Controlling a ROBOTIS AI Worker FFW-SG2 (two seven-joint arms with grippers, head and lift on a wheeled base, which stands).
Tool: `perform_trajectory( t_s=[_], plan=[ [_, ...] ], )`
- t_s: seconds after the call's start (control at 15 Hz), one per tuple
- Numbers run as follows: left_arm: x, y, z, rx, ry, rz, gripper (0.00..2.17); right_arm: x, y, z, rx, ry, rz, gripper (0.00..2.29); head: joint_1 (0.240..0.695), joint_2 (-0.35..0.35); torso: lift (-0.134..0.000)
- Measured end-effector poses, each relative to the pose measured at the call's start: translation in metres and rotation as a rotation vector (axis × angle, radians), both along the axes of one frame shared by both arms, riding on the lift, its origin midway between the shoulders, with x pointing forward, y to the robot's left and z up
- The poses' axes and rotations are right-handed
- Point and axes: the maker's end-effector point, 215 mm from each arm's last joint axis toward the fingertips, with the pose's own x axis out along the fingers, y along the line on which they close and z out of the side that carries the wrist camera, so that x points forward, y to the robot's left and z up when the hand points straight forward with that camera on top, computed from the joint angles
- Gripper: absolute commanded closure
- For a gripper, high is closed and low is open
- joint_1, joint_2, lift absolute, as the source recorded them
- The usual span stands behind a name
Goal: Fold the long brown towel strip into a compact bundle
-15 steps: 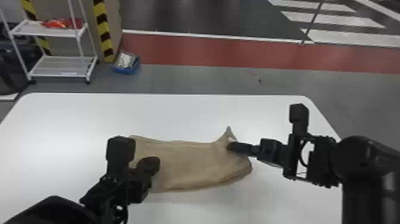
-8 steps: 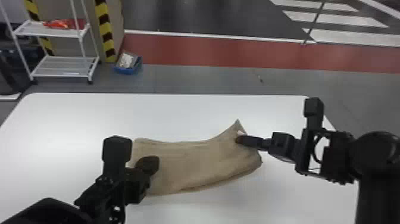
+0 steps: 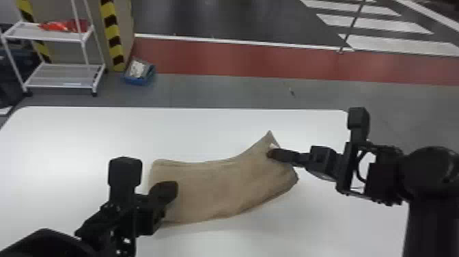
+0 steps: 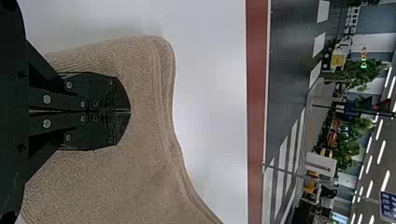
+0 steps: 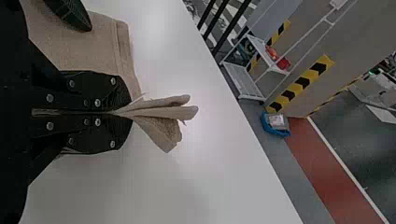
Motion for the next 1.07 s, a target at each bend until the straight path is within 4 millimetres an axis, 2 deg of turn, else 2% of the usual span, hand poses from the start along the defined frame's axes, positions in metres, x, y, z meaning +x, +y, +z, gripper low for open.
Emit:
perform_trajectory(
  t_s=[0.13, 0.27, 0.47, 0.87, 1.07],
  plan=[
    [-0.001, -0.002, -0.009, 0.001, 0.017, -0.006, 1.92, 0.002, 0.010, 0.013, 0.015, -0.031, 0.013, 1.42, 0.695, -0.154, -0.125],
    [0.001, -0.003, -0.011, 0.001, 0.020, -0.008, 1.92, 0.004, 0.023, 0.031, 0.038, -0.070, 0.033, 1.42, 0.695, -0.137, -0.125],
    [0.002, -0.006, -0.012, 0.003, 0.023, -0.012, 1.92, 0.005, 0.032, 0.050, 0.035, -0.114, 0.052, 1.42, 0.695, -0.130, -0.125],
    [0.001, -0.015, -0.012, 0.009, 0.020, -0.031, 1.92, -0.004, 0.054, 0.061, 0.040, -0.141, 0.099, 1.42, 0.695, -0.118, -0.125],
    [-0.002, -0.026, -0.013, 0.011, 0.020, -0.049, 1.92, -0.009, 0.069, 0.057, 0.035, -0.134, 0.131, 1.42, 0.695, -0.112, -0.125]
  ],
)
